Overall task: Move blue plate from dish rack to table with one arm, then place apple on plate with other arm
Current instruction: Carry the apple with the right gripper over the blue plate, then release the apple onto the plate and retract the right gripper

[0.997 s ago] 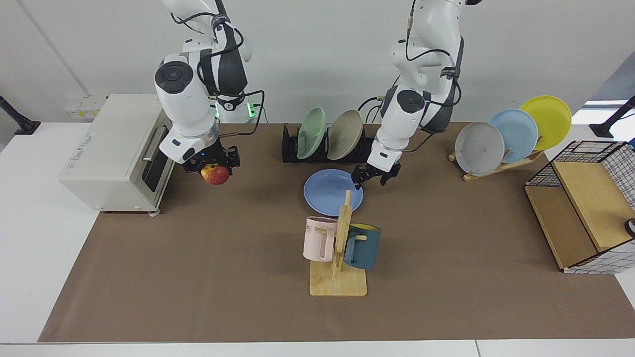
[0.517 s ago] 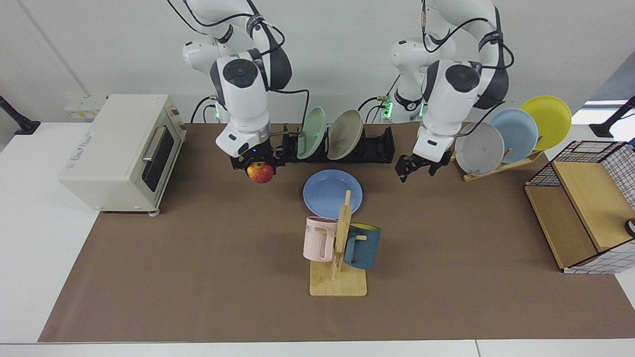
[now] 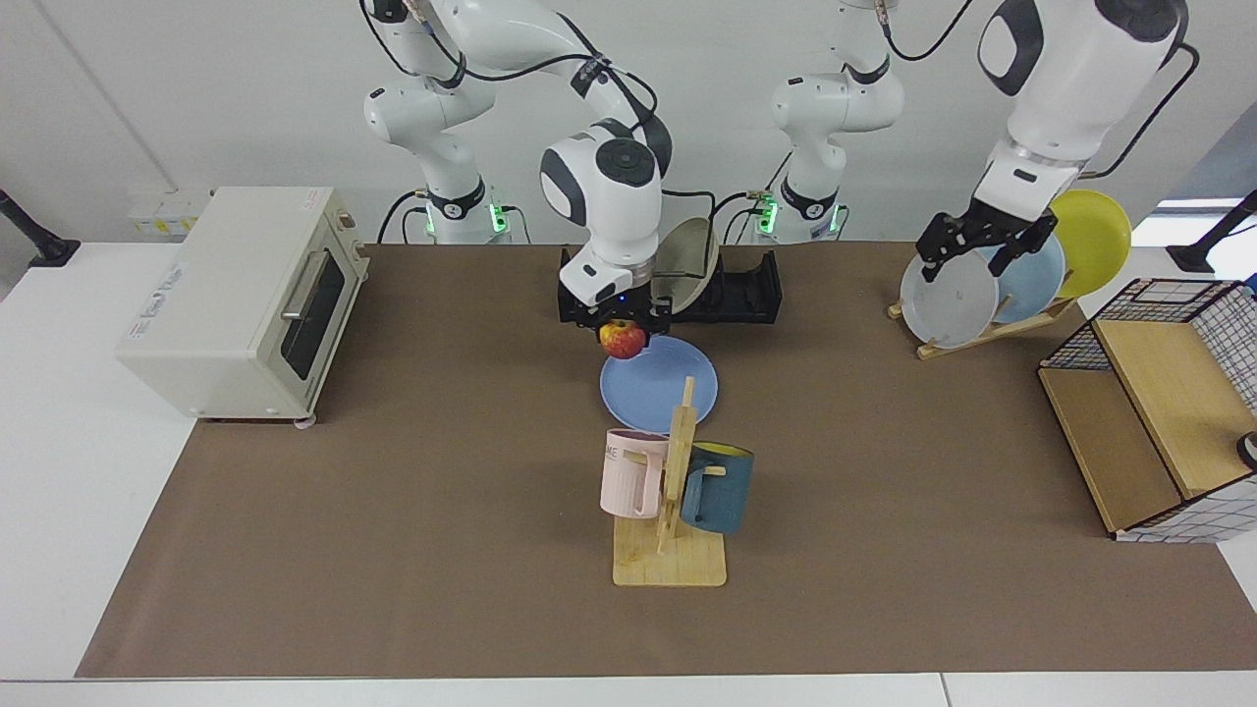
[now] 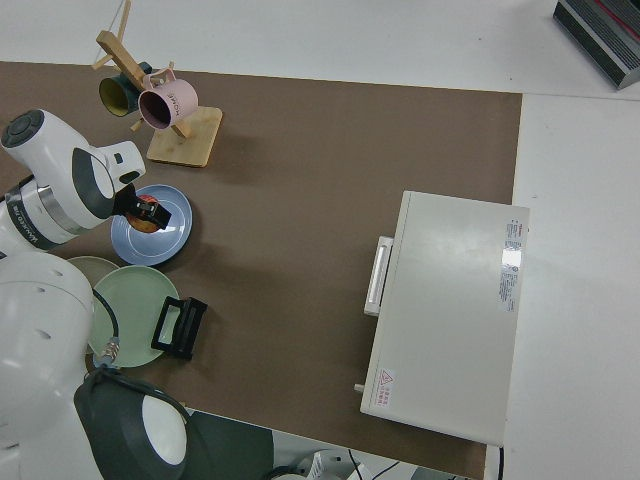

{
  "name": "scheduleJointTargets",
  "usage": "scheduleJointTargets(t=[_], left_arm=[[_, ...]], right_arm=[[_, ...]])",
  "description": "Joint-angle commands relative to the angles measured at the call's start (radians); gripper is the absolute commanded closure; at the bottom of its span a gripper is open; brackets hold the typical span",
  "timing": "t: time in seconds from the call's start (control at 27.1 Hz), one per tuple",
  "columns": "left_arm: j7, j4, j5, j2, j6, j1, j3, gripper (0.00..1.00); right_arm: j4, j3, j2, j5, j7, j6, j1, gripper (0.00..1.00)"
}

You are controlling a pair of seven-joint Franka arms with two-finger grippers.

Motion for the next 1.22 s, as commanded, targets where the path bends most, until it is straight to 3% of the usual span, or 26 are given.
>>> scheduleJointTargets(t=[0.0,0.44,0.48,0.52,0.55,0.59,0.78,0.92,1.18], left_arm=[[0.064,-0.005,0.026,-0.045,-0.057,-0.03,0.038,0.01],[0.057,-0.014,0.031,-0.045,-0.025,-0.033,0.023,0.0],[0.055,-0.014,0.031,-0.045,-0.025,-0.033,0.023,0.0],[0.055,-0.016,0.031,-0.045,-0.025,-0.033,0.023,0.0],[0.055,-0.016,0.029,-0.046,-0.025,-0.033,0.023,0.0],[0.055,-0.017,0.028,-0.046,-0.024,-0.038,0.023,0.0],[0.054,-0.019,0.026,-0.046,-0.022,-0.039,0.023,0.0],[0.054,-0.022,0.026,-0.046,-0.022,-0.039,0.023,0.0],[0.054,-0.031,0.026,-0.046,-0.022,-0.039,0.023,0.0]], right_arm=[[0.036,-0.007,0.092,0.006,0.083,0.091,0.029,1.0],[0.027,-0.005,0.166,0.014,0.105,0.16,0.031,0.99],[0.027,-0.005,0.168,0.016,0.106,0.16,0.029,0.92],[0.029,-0.004,0.168,0.025,0.108,0.16,0.028,0.77],[0.029,-0.005,0.169,0.043,0.108,0.159,0.028,0.48],[0.03,-0.005,0.168,0.06,0.106,0.159,0.031,0.0],[0.065,-0.014,0.154,0.063,0.1,0.11,0.043,0.0],[0.154,-0.021,0.125,0.059,0.088,-0.028,0.019,0.0],[0.239,-0.019,0.031,0.057,-0.172,-0.172,-0.148,0.0]])
